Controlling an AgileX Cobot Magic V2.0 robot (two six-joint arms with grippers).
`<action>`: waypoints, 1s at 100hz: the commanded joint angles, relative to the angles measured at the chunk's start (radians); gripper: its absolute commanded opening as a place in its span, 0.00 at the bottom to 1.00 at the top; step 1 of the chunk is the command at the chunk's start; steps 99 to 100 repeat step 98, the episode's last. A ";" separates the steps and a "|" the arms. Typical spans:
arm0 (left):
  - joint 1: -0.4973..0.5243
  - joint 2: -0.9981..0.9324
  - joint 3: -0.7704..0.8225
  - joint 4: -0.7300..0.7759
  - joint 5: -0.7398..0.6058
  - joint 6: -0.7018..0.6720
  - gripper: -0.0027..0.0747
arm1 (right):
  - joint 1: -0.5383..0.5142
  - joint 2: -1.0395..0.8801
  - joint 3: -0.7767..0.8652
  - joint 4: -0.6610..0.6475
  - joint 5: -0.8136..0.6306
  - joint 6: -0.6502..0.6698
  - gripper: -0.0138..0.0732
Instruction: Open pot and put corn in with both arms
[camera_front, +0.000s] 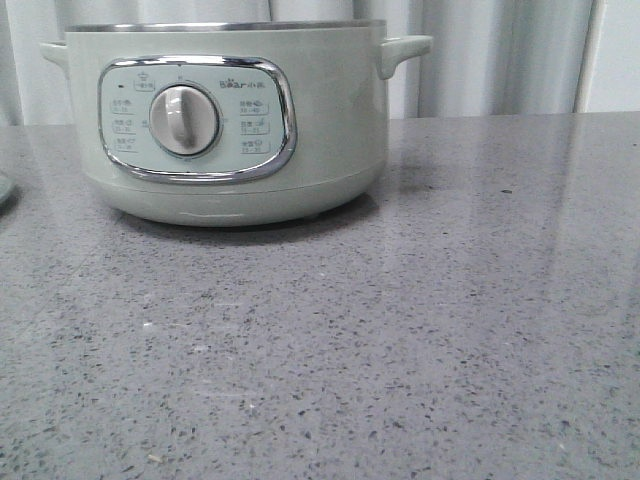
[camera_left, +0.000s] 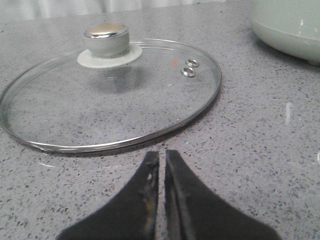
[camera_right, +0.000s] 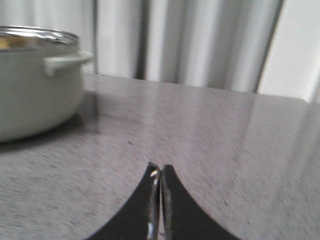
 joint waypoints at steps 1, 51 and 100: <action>-0.005 -0.034 0.007 -0.002 -0.056 -0.010 0.01 | -0.039 0.006 0.065 0.009 -0.185 -0.009 0.08; -0.005 -0.034 0.007 -0.002 -0.058 -0.010 0.01 | -0.047 -0.112 0.110 0.004 0.217 -0.009 0.08; -0.005 -0.034 0.007 -0.003 -0.058 -0.010 0.01 | -0.047 -0.112 0.110 0.004 0.213 -0.009 0.08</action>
